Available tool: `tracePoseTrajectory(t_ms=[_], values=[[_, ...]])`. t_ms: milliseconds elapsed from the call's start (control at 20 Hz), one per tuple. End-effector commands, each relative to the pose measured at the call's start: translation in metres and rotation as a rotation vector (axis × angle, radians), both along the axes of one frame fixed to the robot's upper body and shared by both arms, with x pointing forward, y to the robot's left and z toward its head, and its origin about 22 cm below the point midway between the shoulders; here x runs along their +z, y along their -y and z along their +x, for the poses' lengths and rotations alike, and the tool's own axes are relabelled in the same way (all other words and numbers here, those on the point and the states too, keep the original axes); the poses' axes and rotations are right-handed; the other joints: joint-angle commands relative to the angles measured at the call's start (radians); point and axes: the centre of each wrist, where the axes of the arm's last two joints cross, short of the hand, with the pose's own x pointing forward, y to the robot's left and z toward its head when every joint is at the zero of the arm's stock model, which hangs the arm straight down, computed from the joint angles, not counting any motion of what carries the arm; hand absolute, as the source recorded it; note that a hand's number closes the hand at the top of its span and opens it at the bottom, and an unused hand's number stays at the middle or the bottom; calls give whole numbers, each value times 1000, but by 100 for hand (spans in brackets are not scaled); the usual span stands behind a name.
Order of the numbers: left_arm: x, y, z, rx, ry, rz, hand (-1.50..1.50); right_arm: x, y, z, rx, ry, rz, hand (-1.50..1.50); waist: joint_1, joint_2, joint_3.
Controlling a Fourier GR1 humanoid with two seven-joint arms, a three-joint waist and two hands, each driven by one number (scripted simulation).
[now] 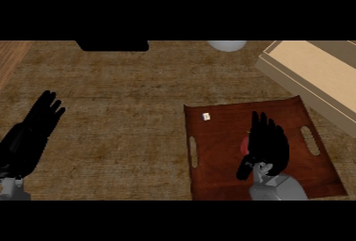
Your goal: Pick the bell pepper from the tray and place it in the cardboard box
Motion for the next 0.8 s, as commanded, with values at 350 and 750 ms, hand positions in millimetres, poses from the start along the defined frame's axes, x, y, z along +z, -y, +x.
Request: tracePoseTrajectory(t_ms=[350, 750], values=[[-17, -17, 9, 1, -13, 5, 0, -40, 1, 13, -58, -30, -27, -150, 1, 1, 0], [-6, 9, 21, 13, -13, -10, 0, -22, 13, 18, 18, 39, -50, 150, -3, 1, 0]])
